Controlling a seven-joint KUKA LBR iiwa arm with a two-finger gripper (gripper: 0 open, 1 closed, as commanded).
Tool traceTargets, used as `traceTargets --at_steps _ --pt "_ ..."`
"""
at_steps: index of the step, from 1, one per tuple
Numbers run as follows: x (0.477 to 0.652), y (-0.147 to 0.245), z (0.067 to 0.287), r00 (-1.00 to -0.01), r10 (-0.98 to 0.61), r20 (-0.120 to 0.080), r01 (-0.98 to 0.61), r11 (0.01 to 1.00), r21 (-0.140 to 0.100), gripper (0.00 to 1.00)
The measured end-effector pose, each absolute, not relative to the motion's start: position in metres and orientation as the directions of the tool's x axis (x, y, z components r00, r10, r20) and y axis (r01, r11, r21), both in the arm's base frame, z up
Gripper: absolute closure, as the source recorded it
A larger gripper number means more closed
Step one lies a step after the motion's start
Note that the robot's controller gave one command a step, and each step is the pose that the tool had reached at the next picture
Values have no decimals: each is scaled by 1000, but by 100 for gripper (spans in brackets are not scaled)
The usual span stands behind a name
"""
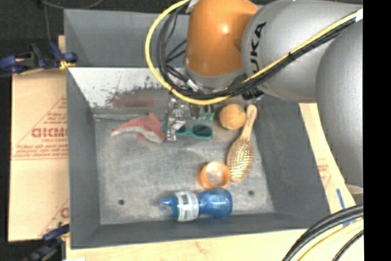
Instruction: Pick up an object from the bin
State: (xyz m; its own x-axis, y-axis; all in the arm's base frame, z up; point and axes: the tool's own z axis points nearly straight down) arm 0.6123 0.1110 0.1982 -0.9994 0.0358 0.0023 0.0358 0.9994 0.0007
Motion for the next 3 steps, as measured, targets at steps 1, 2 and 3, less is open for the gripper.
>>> traceTargets --at_steps 1,2,3 --pt "617 109 268 -999 37 -2 37 999 1 100" --pt "622 109 186 -999 36 -3 36 999 -1 100" --pt "622 109 186 -999 36 -3 36 999 -1 100"
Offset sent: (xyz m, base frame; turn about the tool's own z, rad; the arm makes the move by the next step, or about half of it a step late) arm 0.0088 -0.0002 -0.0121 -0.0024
